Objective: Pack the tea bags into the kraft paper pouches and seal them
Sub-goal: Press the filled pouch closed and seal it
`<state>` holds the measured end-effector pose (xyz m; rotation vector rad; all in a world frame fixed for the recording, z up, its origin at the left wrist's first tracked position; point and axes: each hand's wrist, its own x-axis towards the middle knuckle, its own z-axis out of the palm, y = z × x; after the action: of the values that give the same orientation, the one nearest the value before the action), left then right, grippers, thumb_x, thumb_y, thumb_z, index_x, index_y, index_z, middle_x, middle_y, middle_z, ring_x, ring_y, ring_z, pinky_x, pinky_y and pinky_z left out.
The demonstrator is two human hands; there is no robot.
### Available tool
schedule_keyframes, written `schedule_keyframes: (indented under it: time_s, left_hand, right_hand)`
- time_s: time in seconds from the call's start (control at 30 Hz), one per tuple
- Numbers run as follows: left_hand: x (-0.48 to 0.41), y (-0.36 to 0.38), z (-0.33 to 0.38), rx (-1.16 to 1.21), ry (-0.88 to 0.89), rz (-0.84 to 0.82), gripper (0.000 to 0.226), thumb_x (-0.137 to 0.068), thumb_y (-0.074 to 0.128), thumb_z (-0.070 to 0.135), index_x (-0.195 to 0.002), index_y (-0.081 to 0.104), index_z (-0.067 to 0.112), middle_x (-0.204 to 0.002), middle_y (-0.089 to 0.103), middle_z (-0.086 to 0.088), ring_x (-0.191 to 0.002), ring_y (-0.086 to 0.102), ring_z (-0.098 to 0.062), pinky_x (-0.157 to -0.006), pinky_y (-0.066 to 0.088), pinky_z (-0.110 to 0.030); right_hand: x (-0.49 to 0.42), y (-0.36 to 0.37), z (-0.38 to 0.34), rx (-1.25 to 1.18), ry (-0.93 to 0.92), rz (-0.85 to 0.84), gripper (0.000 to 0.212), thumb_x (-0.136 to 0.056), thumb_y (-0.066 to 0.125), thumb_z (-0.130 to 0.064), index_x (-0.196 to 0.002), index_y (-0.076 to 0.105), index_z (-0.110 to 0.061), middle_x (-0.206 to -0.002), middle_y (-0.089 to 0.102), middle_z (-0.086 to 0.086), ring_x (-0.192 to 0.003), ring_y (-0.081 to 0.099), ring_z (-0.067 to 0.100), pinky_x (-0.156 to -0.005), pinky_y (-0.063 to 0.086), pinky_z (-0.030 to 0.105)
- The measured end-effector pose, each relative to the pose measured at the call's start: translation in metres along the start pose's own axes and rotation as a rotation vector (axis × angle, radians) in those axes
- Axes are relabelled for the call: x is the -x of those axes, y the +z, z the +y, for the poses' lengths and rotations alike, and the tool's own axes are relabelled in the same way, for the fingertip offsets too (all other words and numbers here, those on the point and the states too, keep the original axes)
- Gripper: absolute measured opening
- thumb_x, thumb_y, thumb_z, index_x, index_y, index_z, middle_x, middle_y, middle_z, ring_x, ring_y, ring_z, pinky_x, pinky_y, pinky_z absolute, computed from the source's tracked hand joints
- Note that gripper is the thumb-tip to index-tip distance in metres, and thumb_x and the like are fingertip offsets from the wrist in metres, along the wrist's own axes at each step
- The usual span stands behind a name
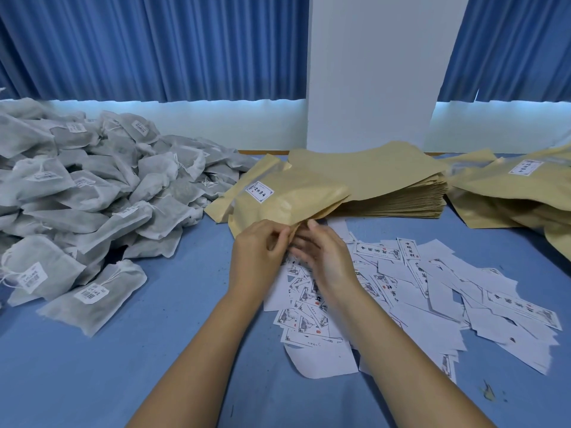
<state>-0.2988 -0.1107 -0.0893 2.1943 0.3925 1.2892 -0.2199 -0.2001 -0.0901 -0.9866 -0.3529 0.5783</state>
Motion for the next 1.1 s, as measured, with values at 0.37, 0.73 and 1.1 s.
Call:
schedule_keyframes:
  time_s: [0.37, 0.73, 1.1]
  left_hand:
    - [0.002, -0.002, 0.011, 0.040, -0.042, 0.064, 0.013, -0.086, 0.066, 0.005, -0.074, 0.067, 0.007, -0.068, 0.065, 0.002, -0.064, 0.052, 0.003, -0.062, 0.035, -0.005]
    - [0.004, -0.004, 0.017, 0.030, -0.072, 0.100, 0.007, -0.087, 0.062, 0.004, -0.085, 0.063, 0.011, -0.075, 0.059, 0.008, -0.070, 0.050, 0.001, -0.066, 0.035, -0.007]
    - [-0.006, 0.006, 0.030, -0.476, -0.125, -0.088, 0.023, -0.073, 0.051, -0.010, -0.091, 0.057, 0.003, -0.096, 0.054, -0.014, -0.078, 0.049, -0.031, -0.059, 0.029, -0.035]
  right_hand:
    - [0.005, 0.013, -0.002, 0.250, -0.153, 0.055, 0.011, -0.092, 0.061, -0.017, -0.091, 0.056, -0.008, -0.084, 0.065, 0.011, -0.072, 0.064, 0.016, -0.056, 0.051, 0.022]
    - [0.010, 0.005, -0.003, 0.487, -0.125, 0.253, 0.023, -0.085, 0.051, -0.006, -0.067, 0.038, -0.012, -0.055, 0.032, -0.001, -0.048, 0.026, 0.011, -0.040, 0.022, 0.018]
    - [0.021, 0.016, 0.001, 0.518, -0.119, 0.130, 0.022, -0.081, 0.055, -0.007, -0.062, 0.047, -0.012, -0.055, 0.043, 0.001, -0.052, 0.035, 0.011, -0.047, 0.030, 0.020]
